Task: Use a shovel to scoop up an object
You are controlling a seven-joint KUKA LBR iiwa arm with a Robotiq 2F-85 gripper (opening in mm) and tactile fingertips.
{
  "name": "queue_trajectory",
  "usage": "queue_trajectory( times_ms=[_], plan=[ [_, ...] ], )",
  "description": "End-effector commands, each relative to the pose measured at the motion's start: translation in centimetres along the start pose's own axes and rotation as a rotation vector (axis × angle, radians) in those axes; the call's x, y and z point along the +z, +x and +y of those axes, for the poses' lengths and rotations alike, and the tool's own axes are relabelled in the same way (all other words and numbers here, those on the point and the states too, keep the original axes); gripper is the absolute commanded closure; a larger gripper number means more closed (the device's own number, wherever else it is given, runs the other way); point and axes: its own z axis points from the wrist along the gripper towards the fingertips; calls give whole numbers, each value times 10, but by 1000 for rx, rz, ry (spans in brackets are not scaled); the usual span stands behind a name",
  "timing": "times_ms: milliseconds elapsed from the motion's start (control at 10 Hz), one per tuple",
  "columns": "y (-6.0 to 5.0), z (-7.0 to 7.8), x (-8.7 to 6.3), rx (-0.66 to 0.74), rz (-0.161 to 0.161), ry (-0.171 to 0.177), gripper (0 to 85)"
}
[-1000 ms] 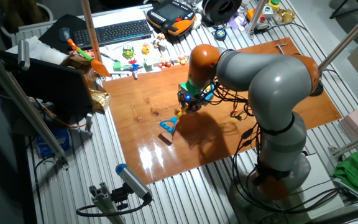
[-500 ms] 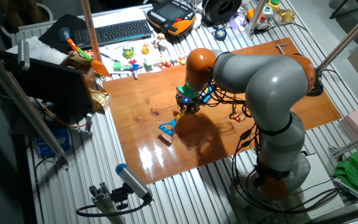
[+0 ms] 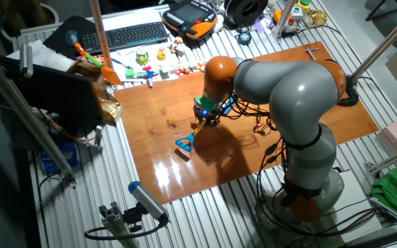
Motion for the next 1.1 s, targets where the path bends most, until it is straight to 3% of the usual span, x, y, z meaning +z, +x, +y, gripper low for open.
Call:
queue_trajectory(
  times_ms=[0, 200, 500, 1000],
  plan=[
    [0, 1, 1, -3, 0, 0, 793],
    [1, 2, 4, -4, 3, 2, 727],
    [5, 1, 8, -6, -1, 17, 520],
    [5, 1, 8, -26, 11, 24, 517]
  ],
)
